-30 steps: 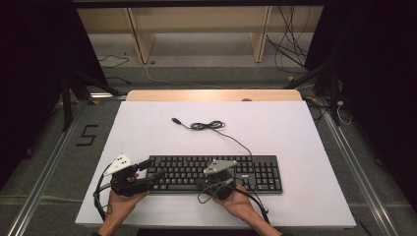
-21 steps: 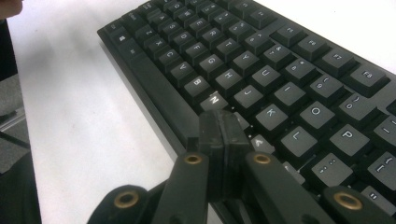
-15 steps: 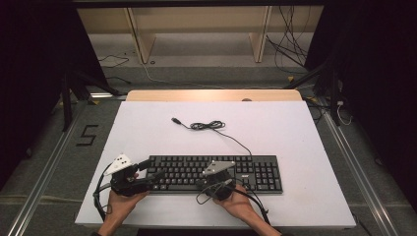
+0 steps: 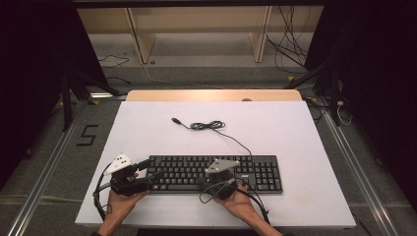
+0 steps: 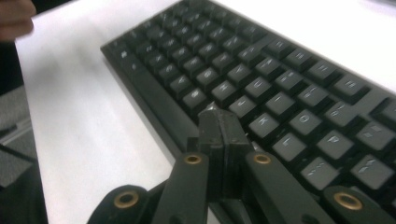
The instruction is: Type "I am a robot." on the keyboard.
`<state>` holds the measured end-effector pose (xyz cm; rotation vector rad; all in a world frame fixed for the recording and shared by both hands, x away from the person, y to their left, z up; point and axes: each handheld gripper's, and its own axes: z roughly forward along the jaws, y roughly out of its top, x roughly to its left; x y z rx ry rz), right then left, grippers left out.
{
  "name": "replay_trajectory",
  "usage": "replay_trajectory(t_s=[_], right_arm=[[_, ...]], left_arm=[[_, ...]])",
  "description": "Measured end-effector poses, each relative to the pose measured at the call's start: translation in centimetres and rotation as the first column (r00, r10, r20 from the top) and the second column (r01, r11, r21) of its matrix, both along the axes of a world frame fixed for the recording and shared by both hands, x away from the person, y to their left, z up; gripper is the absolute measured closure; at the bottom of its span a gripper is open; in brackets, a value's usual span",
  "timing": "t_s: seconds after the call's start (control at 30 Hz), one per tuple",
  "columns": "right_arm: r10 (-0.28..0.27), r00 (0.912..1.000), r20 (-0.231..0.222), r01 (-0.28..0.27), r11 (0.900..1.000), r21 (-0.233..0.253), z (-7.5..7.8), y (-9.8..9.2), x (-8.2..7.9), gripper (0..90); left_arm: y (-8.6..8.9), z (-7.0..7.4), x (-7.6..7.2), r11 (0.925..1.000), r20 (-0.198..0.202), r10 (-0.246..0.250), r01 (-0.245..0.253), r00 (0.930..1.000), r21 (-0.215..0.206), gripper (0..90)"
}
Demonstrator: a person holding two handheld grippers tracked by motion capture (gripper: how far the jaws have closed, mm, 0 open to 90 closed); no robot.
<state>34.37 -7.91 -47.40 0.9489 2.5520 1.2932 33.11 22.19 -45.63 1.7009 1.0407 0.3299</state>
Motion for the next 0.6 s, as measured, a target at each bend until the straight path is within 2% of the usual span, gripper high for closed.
replay_trajectory(t_s=[0.17, 0.6], right_arm=[[-0.016, 0.9998, 0.012, 0.015, 0.999, 0.048, 0.8, -0.8, 0.0, 86.6], [-0.019, 0.9995, 0.025, 0.017, 0.995, 0.098, 1.8, -2.5, -0.3, 59.3]], left_arm=[[-0.1, 0.0, 0.0, 1.0, -0.001, -0.002, 0.002, 1.0, 0.007, 27.4], [-0.2, -0.1, 0.1, 0.9999, -0.012, -0.003, 0.003, 0.9999, 0.013, 27.6]])
